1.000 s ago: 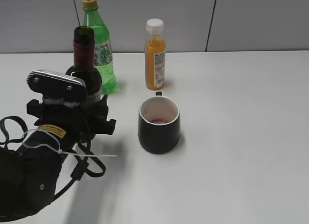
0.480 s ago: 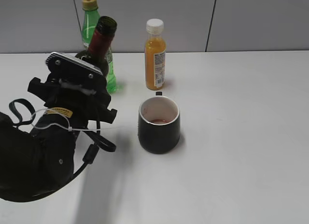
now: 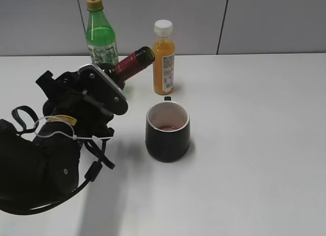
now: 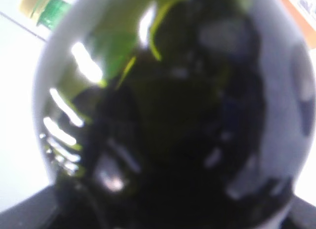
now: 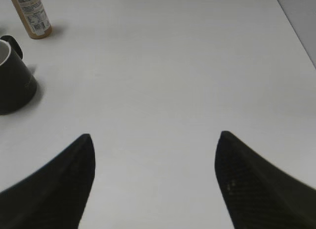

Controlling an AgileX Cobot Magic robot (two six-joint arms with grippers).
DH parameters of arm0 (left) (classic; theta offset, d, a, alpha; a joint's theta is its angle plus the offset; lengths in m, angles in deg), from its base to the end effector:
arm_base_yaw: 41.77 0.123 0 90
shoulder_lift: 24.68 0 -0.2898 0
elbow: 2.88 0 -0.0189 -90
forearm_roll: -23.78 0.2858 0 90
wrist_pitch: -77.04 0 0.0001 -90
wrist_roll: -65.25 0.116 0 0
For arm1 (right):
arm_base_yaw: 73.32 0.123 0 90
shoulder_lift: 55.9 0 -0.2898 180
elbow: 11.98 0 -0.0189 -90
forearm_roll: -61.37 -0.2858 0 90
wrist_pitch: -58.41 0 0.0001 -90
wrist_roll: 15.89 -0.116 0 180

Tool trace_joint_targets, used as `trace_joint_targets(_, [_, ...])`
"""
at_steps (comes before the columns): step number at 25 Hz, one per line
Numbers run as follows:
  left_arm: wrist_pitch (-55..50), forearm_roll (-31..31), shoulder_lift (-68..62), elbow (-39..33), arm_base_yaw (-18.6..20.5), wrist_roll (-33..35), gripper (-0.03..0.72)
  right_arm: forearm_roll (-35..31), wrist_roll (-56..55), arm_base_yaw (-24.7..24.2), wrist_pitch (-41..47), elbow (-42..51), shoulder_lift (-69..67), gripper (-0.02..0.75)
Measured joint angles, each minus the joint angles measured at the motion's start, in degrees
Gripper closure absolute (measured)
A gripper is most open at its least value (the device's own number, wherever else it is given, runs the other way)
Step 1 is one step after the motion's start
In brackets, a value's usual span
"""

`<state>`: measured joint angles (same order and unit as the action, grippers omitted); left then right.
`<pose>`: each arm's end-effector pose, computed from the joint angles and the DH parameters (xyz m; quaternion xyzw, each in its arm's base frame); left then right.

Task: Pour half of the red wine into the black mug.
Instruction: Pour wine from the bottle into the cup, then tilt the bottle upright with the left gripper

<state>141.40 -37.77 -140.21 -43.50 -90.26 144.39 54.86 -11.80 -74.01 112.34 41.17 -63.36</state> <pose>0.2833 -0.1814 0.1049 0.3418 0.7030 0.3289 0.5299 0.0577 0.0099 0.2696 -0.0216 0.8396 0.0341 0.5417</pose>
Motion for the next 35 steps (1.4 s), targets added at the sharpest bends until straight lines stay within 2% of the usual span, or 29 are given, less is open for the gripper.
trace_joint_targets(17, [0.13,-1.23,-5.53,2.17,1.87,14.32,0.149,0.00,0.00,0.00,0.00,0.00,0.00,0.164])
trace_joint_targets(23, [0.15,-1.04,-5.71,2.23,3.15,21.70,0.149,0.00,0.00,0.00,0.00,0.00,0.00,0.164])
trace_joint_targets(35, [0.20,1.67,-5.77,2.23,3.14,34.42,0.149,0.00,0.00,0.00,0.00,0.00,0.00,0.164])
